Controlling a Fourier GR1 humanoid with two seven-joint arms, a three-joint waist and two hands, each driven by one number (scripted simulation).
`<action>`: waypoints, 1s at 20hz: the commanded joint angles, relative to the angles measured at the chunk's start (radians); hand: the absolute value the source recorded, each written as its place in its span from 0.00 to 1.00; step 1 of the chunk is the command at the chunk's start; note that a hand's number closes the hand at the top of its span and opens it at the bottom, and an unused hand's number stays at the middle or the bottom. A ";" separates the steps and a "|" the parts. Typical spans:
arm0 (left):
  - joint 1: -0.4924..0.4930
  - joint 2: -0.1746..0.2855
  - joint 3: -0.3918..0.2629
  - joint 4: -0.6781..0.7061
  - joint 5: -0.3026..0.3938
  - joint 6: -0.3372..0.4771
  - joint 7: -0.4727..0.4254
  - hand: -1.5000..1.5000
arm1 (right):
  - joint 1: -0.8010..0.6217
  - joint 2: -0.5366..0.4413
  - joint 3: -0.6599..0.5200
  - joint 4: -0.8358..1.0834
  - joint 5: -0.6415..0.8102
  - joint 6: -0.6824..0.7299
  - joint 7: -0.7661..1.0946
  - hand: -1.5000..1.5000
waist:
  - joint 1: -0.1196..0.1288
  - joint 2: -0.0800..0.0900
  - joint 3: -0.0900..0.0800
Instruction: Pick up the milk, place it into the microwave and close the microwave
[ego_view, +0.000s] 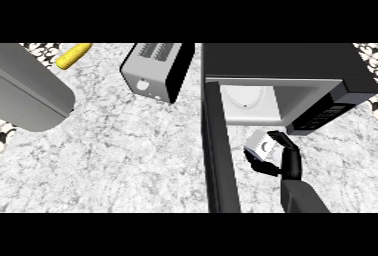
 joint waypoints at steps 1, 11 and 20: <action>0.001 -0.022 0.002 -0.045 0.025 -0.003 -0.007 0.00 | 0.016 -0.018 0.010 0.001 0.000 0.098 -0.103 1.00 | -0.004 0.000 0.001; 0.025 -0.014 0.033 -0.020 0.047 -0.037 -0.014 0.00 | 0.104 -0.182 0.116 -0.105 0.031 0.483 -0.095 1.00 | -0.018 -0.006 0.000; 0.095 -0.023 0.016 -0.032 0.045 -0.044 -0.061 0.00 | 0.194 -0.105 0.202 -0.568 0.015 0.375 0.226 1.00 | -0.020 -0.009 -0.001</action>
